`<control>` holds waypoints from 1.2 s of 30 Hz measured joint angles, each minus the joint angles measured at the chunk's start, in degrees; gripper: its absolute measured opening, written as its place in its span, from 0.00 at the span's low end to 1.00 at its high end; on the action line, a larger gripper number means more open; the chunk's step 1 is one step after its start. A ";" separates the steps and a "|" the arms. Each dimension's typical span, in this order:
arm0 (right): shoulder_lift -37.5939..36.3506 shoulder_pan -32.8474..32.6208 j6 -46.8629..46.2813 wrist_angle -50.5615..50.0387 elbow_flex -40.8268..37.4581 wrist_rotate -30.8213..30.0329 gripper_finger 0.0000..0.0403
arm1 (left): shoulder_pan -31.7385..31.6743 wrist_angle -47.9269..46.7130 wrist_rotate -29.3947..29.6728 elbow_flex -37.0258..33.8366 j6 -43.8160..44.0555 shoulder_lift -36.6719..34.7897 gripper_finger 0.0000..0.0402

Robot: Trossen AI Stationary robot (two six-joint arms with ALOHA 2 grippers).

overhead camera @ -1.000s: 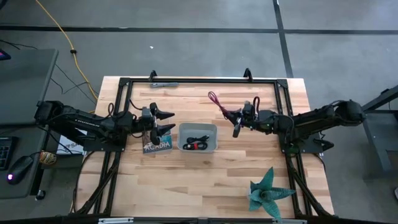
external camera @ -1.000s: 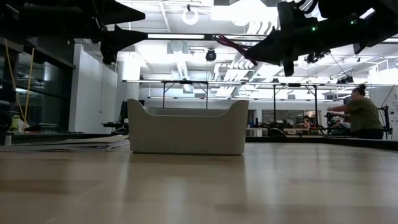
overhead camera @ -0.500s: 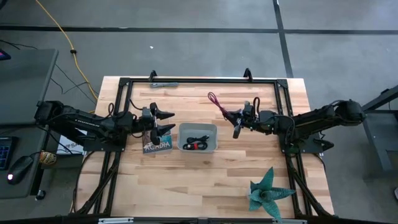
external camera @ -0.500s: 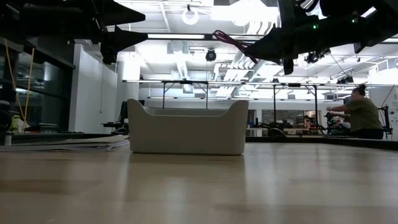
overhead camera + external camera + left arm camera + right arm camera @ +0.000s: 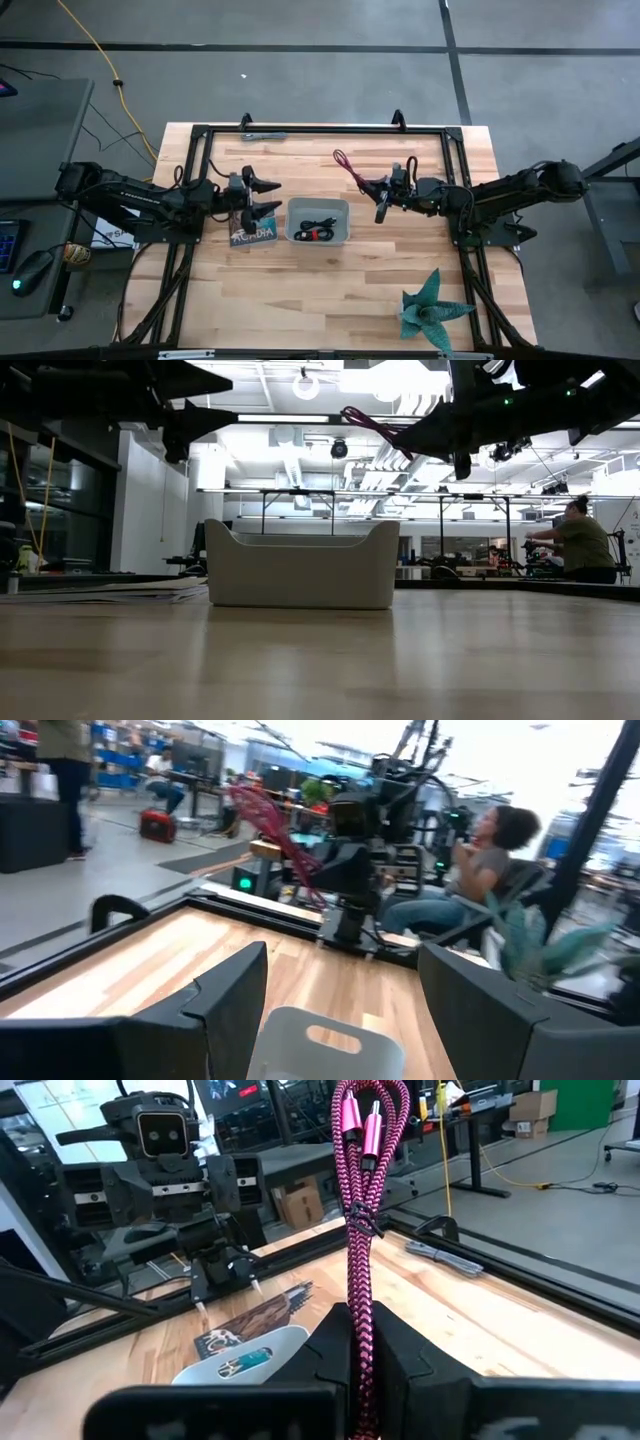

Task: Pick and place USB-C Cables
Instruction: Put the black violet charger cable into the gray bin

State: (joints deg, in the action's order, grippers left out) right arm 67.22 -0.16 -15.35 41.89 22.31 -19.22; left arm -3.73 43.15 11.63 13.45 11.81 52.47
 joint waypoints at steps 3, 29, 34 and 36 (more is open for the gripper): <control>1.12 0.00 -0.96 1.63 0.02 0.65 0.01 | 0.02 1.00 -2.17 0.00 -0.90 0.00 0.60; 27.62 -6.93 6.83 -0.10 26.91 9.78 0.01 | 3.70 17.65 -2.97 3.53 -8.06 17.34 0.60; 27.62 -7.41 7.51 -0.77 27.23 8.91 0.01 | 5.57 17.58 -5.22 5.34 -11.46 18.89 0.60; 27.62 -7.46 7.47 -1.04 27.23 9.25 0.01 | 6.19 17.51 -5.22 6.23 -11.67 19.30 0.60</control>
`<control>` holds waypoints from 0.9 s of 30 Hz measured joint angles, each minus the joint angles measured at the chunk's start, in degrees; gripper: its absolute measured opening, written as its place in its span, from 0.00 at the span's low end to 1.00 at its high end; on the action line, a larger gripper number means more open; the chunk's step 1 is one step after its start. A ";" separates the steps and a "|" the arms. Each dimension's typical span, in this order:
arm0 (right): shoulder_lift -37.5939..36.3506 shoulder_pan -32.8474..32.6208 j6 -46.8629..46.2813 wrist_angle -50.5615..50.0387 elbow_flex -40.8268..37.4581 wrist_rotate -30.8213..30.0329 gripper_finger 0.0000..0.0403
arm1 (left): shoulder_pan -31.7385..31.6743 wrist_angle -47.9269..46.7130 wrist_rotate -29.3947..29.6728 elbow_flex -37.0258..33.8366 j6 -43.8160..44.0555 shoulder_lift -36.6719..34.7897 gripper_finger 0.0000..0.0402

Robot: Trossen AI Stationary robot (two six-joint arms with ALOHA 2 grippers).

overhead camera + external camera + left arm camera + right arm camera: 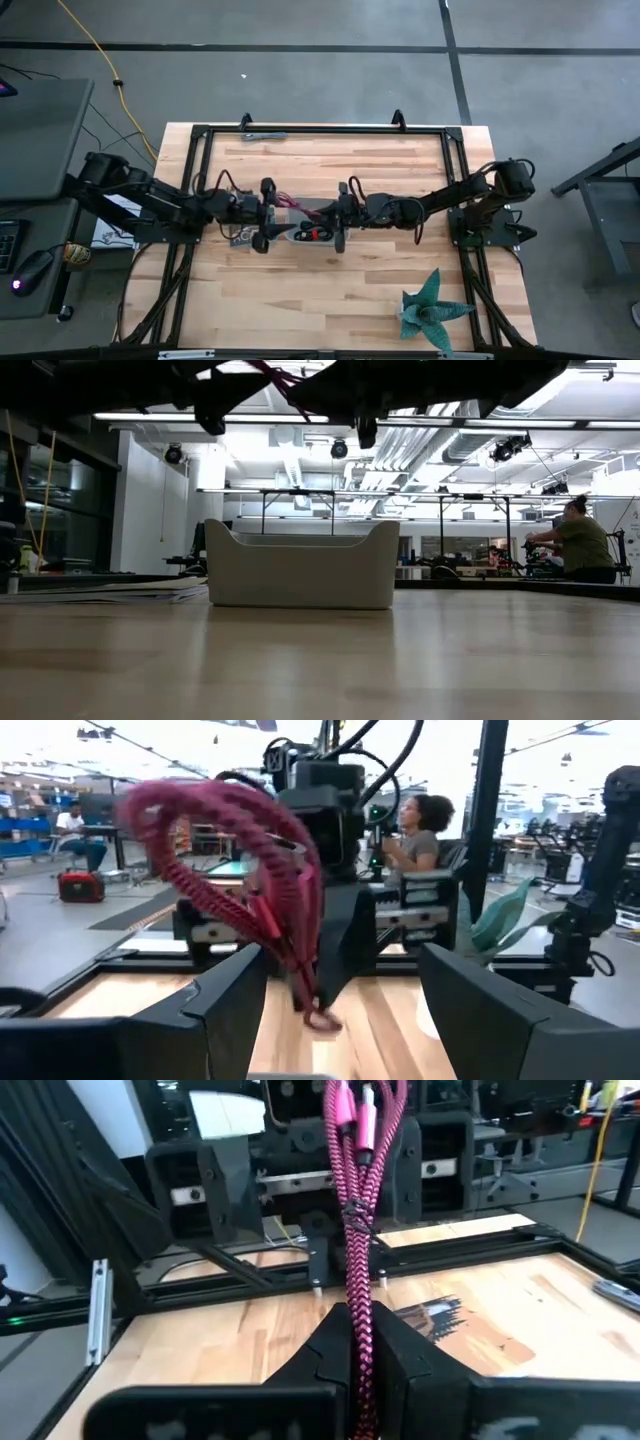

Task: Pick and place USB-C Cables
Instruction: Put the black violet charger cable into the gray bin

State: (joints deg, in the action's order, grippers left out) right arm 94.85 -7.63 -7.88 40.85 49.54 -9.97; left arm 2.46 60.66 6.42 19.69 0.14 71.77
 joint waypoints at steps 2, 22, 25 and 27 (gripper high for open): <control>0.00 0.02 0.19 -0.27 0.00 1.03 0.01 | 0.33 0.00 0.51 1.03 -0.32 0.58 0.60; 0.02 -1.15 1.51 -0.24 -0.07 4.00 0.01 | 0.39 0.02 3.28 6.09 0.22 8.46 0.39; 0.04 -1.14 1.51 -0.44 -0.07 3.90 0.01 | 0.39 -0.33 3.28 6.09 0.08 8.11 0.22; 0.04 -1.10 1.51 -0.64 -0.09 3.56 0.01 | 0.40 -0.58 3.15 6.09 0.07 8.11 0.09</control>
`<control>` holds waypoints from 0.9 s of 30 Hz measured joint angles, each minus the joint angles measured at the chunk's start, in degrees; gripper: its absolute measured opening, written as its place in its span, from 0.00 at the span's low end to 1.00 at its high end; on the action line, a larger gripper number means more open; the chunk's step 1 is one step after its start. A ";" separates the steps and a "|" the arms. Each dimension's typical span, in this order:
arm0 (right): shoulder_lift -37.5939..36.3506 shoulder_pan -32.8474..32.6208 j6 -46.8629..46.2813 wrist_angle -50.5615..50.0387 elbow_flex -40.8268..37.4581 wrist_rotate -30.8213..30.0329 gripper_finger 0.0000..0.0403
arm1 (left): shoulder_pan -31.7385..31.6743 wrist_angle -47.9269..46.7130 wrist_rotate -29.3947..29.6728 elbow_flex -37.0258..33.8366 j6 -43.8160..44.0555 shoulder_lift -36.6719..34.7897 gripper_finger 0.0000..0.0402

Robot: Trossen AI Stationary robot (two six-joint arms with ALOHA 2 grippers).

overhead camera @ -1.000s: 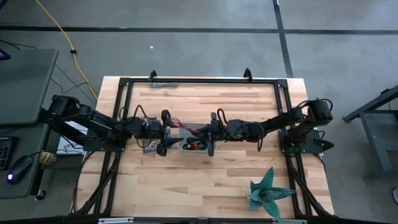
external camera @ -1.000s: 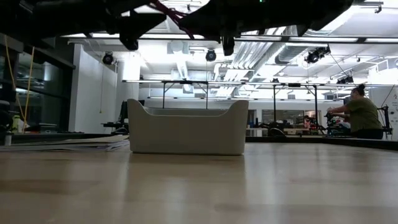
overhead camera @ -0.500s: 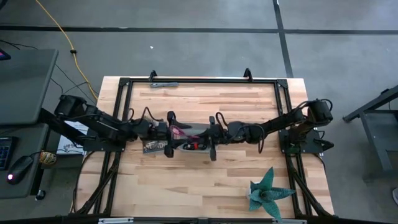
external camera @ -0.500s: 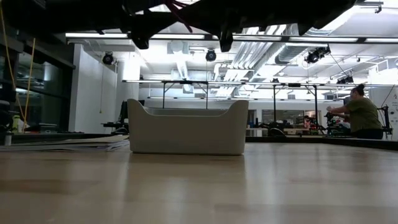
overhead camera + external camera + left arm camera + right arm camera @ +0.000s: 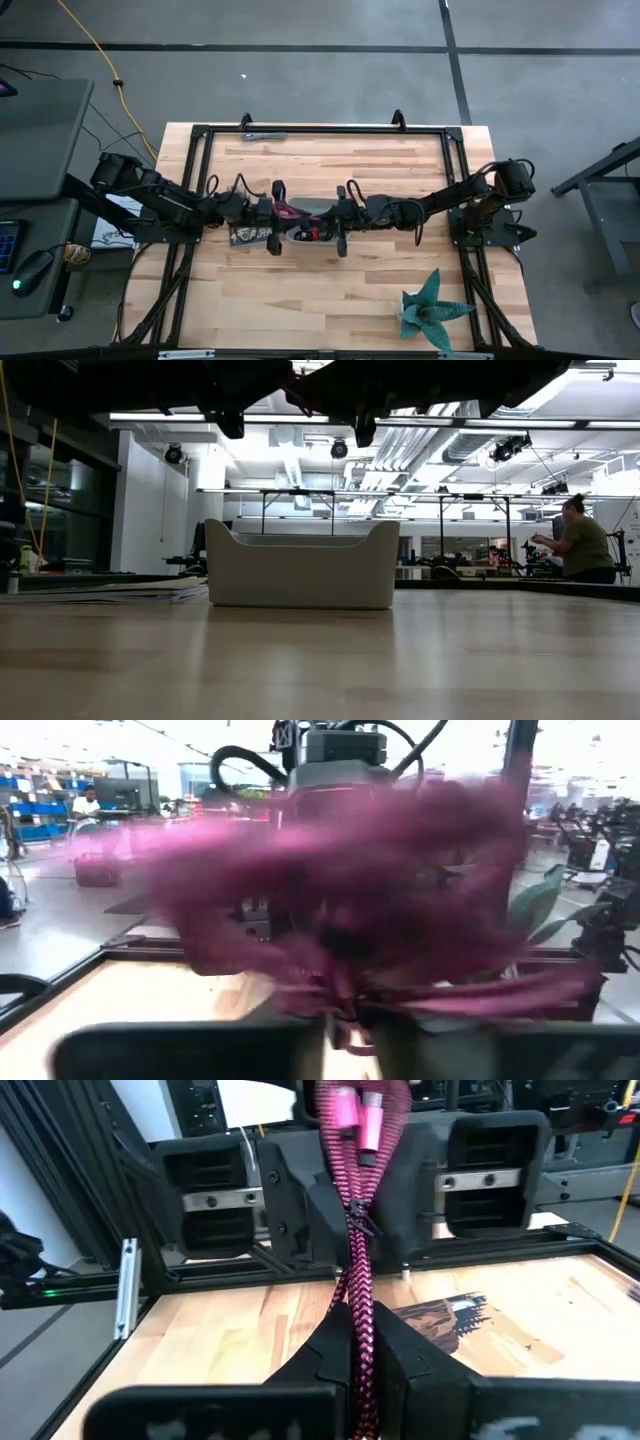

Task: Pick and place USB-C Cables
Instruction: Put the black violet charger cable into the gray bin

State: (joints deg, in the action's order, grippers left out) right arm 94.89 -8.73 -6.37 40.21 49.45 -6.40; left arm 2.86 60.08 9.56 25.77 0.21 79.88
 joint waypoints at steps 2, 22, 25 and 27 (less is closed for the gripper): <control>0.00 0.09 -0.01 -0.04 0.00 -0.05 0.01 | 0.04 0.05 -0.12 -0.01 -0.32 -0.02 0.03; -5.39 0.04 0.18 -10.51 -0.02 -5.65 0.39 | -0.05 -2.69 4.03 -0.06 -0.46 -0.07 0.00; -9.17 -0.18 0.38 -16.37 -0.02 -9.46 0.45 | -0.05 -3.76 5.64 -0.07 -0.45 -0.07 0.00; -11.66 -0.98 0.41 -19.69 -0.53 -13.58 0.47 | -0.05 -3.94 6.32 -0.08 -0.46 -0.07 0.00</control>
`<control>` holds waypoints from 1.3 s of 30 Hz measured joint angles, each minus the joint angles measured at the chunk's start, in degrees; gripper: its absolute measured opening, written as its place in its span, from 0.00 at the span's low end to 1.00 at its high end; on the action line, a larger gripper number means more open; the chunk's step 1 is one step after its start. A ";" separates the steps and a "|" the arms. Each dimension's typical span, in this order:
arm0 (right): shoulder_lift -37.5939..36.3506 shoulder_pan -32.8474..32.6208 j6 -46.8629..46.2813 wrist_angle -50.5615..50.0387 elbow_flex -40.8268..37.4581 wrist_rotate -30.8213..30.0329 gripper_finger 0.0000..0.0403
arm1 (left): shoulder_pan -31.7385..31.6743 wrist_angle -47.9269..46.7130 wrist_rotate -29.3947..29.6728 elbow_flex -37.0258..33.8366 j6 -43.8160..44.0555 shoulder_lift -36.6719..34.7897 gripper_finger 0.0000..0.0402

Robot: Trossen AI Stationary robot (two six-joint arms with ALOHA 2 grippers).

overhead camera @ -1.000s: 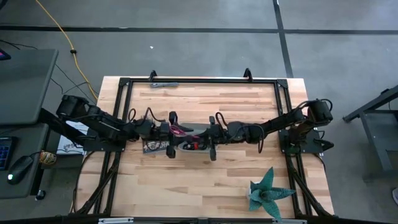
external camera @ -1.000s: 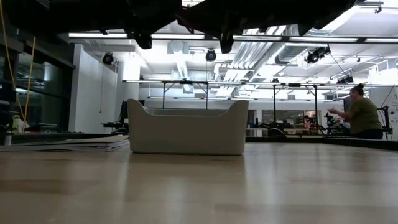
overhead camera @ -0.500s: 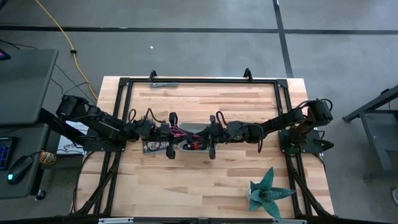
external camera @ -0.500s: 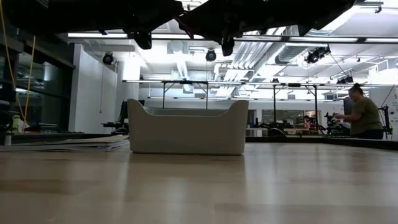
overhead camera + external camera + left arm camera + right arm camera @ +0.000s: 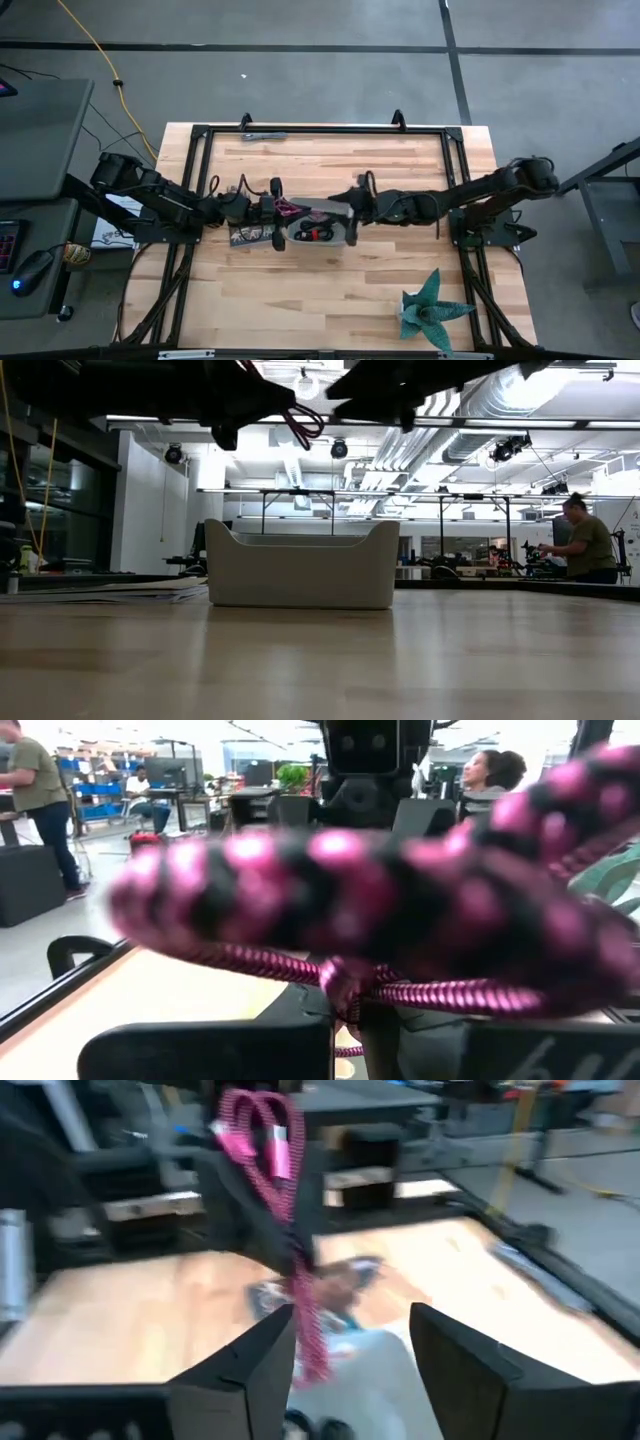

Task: Pick and place USB-C Cables
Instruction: Put the black violet charger cable into the gray bin

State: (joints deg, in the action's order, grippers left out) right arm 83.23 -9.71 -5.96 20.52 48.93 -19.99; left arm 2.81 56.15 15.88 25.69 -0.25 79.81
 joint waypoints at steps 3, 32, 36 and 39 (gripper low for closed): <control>-3.45 -1.83 0.79 -0.95 -3.00 -5.96 0.48 | 0.00 -0.34 0.02 0.00 0.00 -0.24 0.00; -33.80 -3.48 -3.03 14.44 -29.70 -9.81 0.48 | -0.92 -8.82 0.83 0.00 6.23 -5.25 0.00; -33.80 -3.48 -3.03 14.44 -29.70 -9.81 0.48 | -0.92 -8.84 0.83 0.00 6.86 -5.25 0.00; -33.80 -3.48 -3.03 14.44 -29.70 -9.81 0.48 | -0.92 -8.90 0.47 0.00 7.15 -5.25 0.00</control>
State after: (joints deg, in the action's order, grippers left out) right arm 49.43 -13.19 -8.99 34.96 19.22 -29.80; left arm 1.89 47.25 16.35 25.69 6.90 74.56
